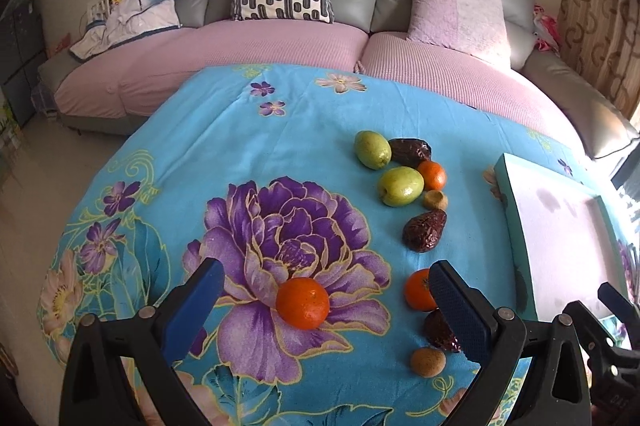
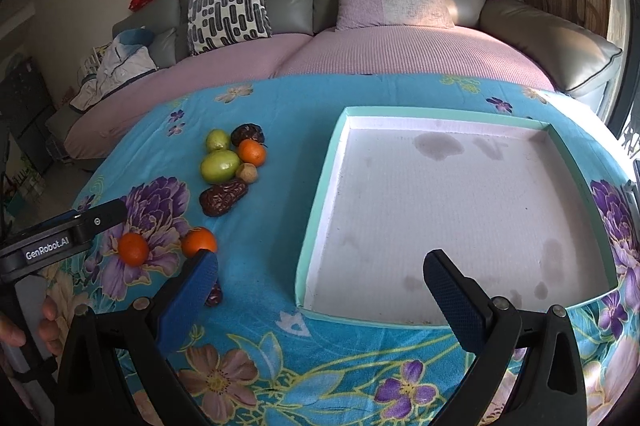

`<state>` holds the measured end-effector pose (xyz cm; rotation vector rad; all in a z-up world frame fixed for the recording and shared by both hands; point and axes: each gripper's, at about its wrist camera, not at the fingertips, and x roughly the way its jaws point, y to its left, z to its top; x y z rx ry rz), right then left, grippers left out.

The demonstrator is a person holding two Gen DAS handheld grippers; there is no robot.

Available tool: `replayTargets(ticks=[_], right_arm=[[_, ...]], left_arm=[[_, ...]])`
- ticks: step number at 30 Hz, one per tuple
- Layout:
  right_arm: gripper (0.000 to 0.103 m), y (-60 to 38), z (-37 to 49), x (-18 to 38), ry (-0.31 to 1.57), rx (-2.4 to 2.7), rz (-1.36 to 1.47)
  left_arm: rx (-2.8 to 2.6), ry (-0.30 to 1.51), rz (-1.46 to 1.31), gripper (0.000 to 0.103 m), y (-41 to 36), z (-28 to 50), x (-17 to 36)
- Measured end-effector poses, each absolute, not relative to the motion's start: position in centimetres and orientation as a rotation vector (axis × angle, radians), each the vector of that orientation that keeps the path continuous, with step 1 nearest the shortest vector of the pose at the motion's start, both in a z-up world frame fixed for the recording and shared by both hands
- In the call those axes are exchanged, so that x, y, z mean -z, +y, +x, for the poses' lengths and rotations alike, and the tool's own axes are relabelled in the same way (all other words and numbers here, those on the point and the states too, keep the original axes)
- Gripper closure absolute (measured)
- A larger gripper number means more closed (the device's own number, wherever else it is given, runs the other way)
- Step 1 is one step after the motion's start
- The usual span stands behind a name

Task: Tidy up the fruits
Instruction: 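Grasp the dark red date with the right gripper while the left gripper grasps a mandarin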

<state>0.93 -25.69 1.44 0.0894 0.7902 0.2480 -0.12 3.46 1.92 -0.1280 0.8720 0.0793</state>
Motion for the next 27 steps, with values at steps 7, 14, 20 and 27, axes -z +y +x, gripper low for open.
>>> replayTargets(ticks=[7,14,20,27], right_arm=[[0.002,-22.7,0.3,-1.8,0.727,-0.356,0.035],[0.014,-20.4,1.2,-0.7,0.771,-0.418,-0.013],[0.029,-18.6,2.4,1.3,0.856,-0.464,-0.034],[0.040,-16.8,3.1,3.7,0.944,-0.505,-0.059]], left_arm=[[-0.101,0.878,-0.223,0.002,5.6,-0.1,-1.5],[-0.110,0.917,-0.360,0.015,8.6,0.2,-0.3],[-0.072,0.985,-0.376,0.023,8.0,1.0,1.3],[-0.033,1.113,-0.374,0.053,6.7,2.6,4.2]])
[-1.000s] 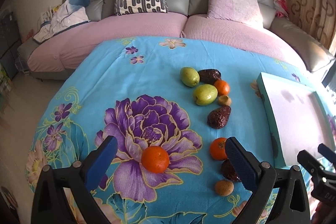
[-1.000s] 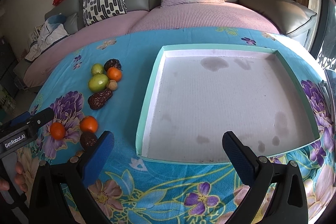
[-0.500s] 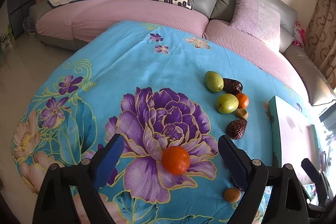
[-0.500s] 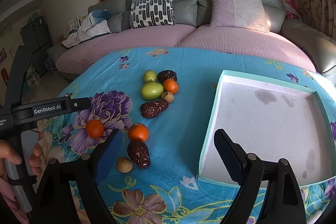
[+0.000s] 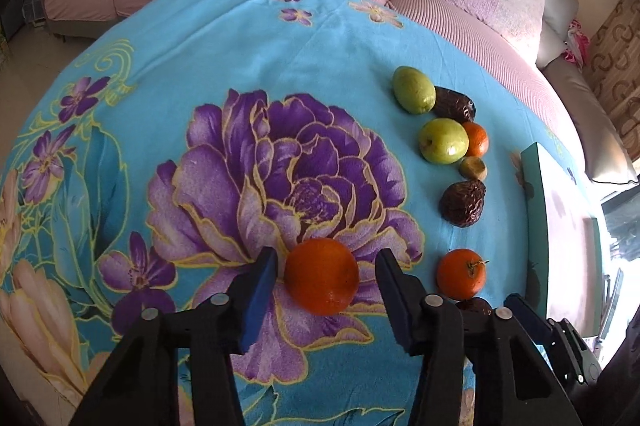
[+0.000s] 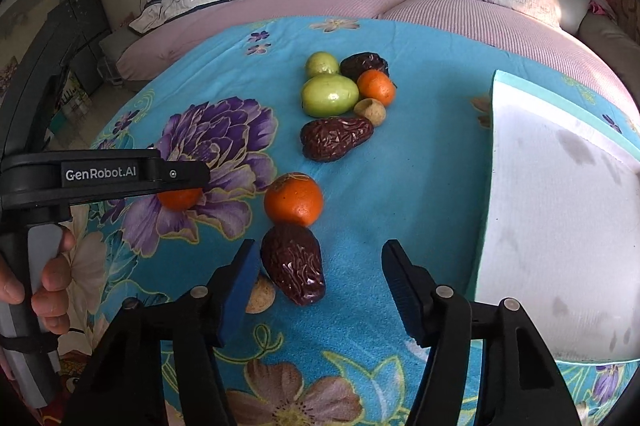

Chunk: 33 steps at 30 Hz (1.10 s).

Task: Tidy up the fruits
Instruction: 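Grasp the dark red date with the right gripper while the left gripper grasps a mandarin, then carry the date and mandarin over the white tray and release both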

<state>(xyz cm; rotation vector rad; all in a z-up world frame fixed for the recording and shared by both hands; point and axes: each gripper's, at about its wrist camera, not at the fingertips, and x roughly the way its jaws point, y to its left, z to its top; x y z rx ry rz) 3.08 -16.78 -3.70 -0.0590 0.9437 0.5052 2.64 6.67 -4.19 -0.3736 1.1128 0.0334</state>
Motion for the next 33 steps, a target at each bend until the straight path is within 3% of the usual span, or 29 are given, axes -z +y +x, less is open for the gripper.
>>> replayTargets(ticks=[3,7,12,21,33], right_arm=[[0.052,-16.2,2.7,3.6,0.928,-0.527,-0.087],[0.069,-15.7,2.5,3.7,0.931,-0.562,-0.095],[0.069,-15.7,2.3,3.3,0.921,-0.550,-0.096],[0.070,-19.5,2.2,-1.6,0.741,-0.392,-0.027],[0.069,-31.0,3.4,-5.8,0.655,-0.083,0.047]], left_arm=[[-0.052,1.130,-0.342,0.063,6.3,2.8,4.6],[-0.047,1.123,-0.329,0.064,5.9,2.9,4.5],[-0.042,1.086,-0.343,0.064,6.3,2.6,3.7],[0.029,0.902,-0.309,0.064,4.3,1.9,-1.3],[0.299,0.751,-0.113,0.064,-4.8,1.6,-5.3]])
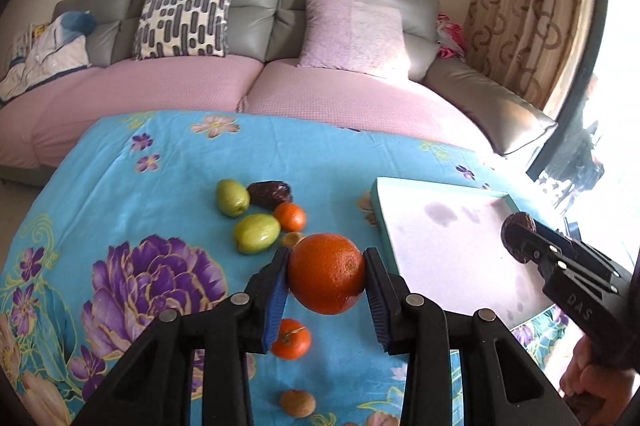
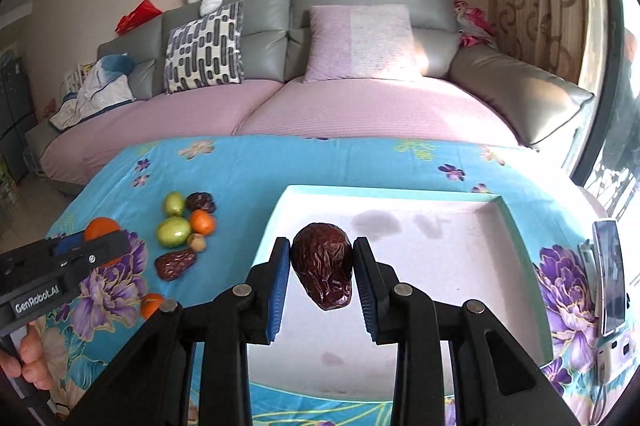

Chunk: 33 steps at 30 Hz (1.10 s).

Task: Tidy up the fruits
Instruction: 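Carry the date and mandarin over the white tray and release both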

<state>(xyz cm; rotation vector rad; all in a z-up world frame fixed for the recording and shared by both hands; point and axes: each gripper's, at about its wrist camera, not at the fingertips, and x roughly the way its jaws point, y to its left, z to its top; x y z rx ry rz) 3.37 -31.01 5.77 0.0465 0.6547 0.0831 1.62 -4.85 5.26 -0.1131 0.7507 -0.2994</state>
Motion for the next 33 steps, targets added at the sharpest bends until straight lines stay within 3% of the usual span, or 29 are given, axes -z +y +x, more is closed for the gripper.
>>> replayTargets(ticks=[9,17,33], right_arm=[[0.069,-38.6,3.5,-6.1,0.635,0.143,0.124],[0.069,-40.9,5.6,-2.7,0.786,0.173,0.196],[0.069,-41.8,6.3,2.2,1.010,0.214,0.257]], left_arm=[[0.503,0.756,0.011,0.064,-12.8,1.9,-5.0],[0.593,0.795,0.111,0.064,-18.4,2.0,-3.0],[0.551,1.039,0.122,0.064,-19.1,3.2,3.0]])
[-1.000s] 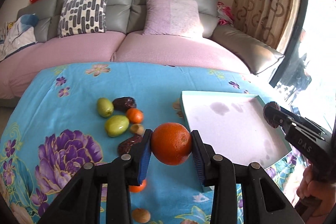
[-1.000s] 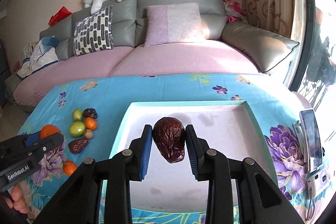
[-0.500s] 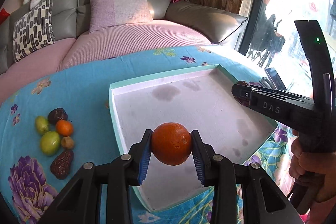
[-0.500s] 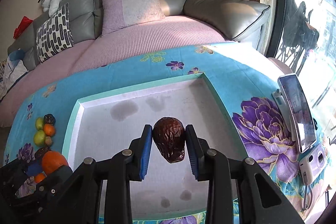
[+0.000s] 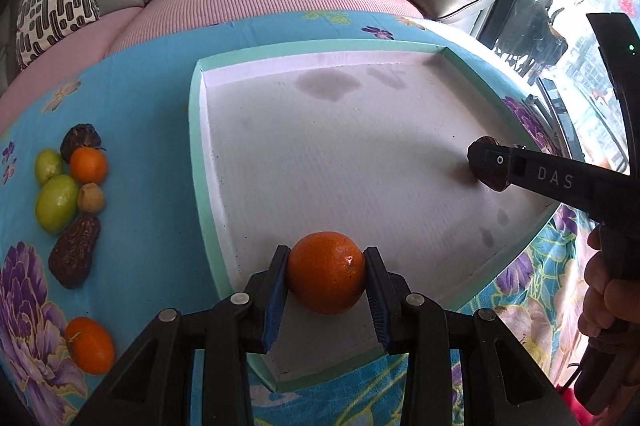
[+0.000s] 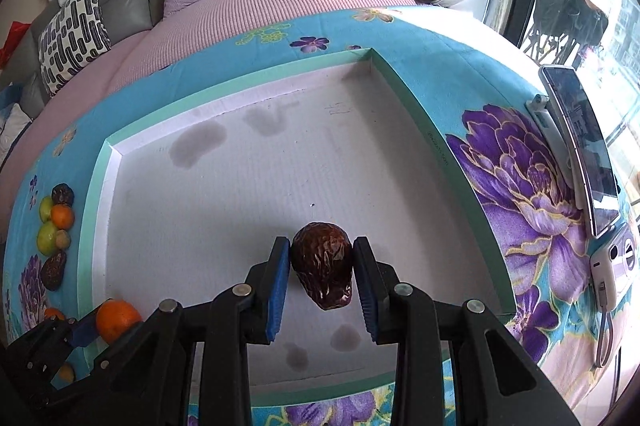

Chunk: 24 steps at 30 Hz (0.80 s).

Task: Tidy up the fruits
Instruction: 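Carry the date and mandarin over the white tray and release both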

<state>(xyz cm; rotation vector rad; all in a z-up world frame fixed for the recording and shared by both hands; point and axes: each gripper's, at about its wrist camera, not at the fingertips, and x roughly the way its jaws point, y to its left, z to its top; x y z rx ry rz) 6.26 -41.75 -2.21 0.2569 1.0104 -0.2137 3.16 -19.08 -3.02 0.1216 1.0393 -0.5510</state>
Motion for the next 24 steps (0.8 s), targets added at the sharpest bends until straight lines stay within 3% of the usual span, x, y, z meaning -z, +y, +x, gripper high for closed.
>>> replayTargets(ticks=[20,24], right_arm=[[0.068,-41.8,6.5,2.1,1.006,0.210,0.255],[0.052,-41.9,6.3,1.7,0.983,0.219,0.252]], left_arm=[[0.566,1.019,0.132,0.063,-19.2,2.7,1.8],[0.565,0.988,0.102,0.058,-18.7,2.6,0.8]])
